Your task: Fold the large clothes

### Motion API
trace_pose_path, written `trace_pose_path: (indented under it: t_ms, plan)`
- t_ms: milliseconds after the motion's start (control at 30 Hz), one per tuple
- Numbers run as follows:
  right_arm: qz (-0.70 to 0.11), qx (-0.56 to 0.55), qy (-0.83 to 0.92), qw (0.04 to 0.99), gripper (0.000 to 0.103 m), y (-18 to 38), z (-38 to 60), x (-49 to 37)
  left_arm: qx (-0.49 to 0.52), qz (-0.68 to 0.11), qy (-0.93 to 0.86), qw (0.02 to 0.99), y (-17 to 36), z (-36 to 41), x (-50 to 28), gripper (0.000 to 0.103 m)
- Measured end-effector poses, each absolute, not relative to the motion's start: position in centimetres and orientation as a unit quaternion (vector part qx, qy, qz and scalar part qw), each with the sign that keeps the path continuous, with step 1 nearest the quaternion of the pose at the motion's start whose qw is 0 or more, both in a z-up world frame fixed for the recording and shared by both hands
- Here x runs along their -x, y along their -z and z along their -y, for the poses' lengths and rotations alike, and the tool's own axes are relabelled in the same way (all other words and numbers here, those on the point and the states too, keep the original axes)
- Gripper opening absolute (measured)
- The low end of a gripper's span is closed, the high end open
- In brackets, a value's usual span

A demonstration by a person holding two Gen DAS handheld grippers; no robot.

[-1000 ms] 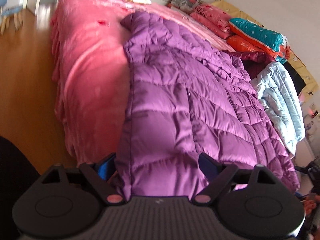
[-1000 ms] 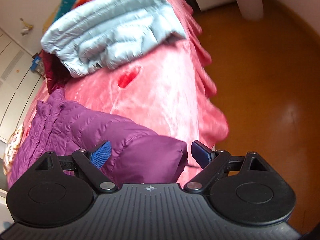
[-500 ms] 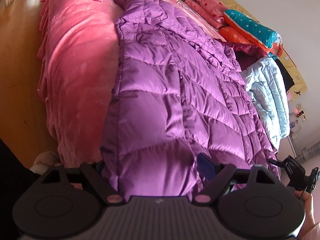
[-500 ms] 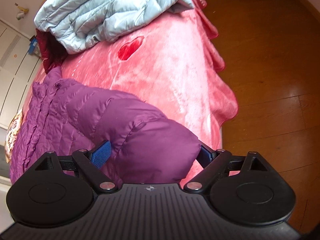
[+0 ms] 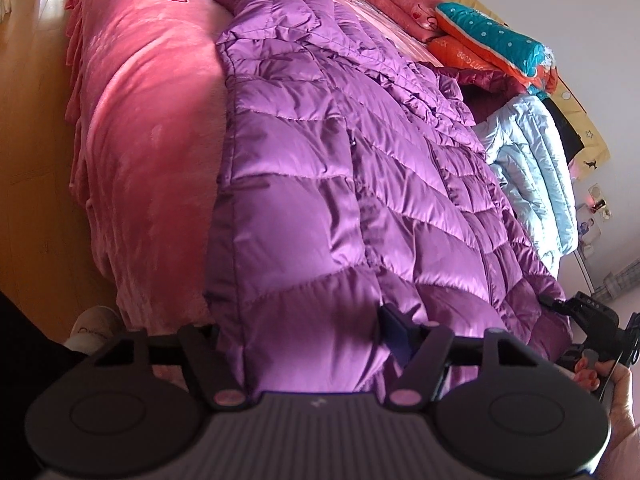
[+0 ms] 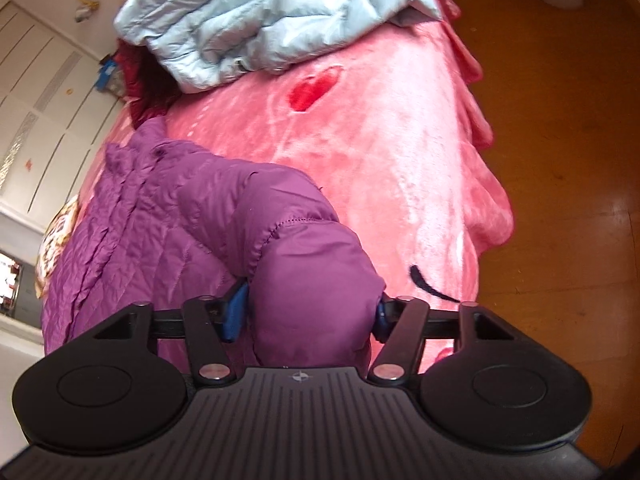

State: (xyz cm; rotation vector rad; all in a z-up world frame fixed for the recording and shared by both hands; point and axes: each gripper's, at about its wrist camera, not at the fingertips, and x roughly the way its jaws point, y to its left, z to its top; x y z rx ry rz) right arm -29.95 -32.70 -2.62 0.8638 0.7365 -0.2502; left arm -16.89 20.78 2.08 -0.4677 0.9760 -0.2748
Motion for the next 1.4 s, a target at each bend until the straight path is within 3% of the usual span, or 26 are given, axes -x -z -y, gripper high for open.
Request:
trace_pose_path:
  t_ms: [67, 233, 400, 867, 1400]
  plan:
    - [-0.346, -0.404, 0.113, 0.839, 0.068, 2.4, 32.4, 29.9, 0.22, -0.466, 0.131, 0.847, -2.2, -20.8, 16.9, 0.061]
    - [-0.338, -0.402, 0.096, 0.845, 0.056, 2.1, 32.1, 29.7, 0.241, -0.464, 0.159, 0.837, -2.6, -21.4, 16.9, 0.029]
    - [-0.333, -0.419, 0.081, 0.841, 0.055, 2.1, 32.2, 29.6, 0.254, -0.458, 0.184, 0.832, -3.2, -21.6, 16.9, 0.017]
    - [-0.283, -0.523, 0.025, 0.804, 0.042, 2.9, 33.9, 30.0, 0.4, -0.428, 0.238, 0.775, -4.5, -23.6, 14.3, 0.013]
    - [-0.185, -0.602, -0.047, 0.775, 0.039, -2.4, 33.6, 26.0, 0.491, -0.313, 0.264, 0.769, -9.1, -26.5, 6.4, 0.013]
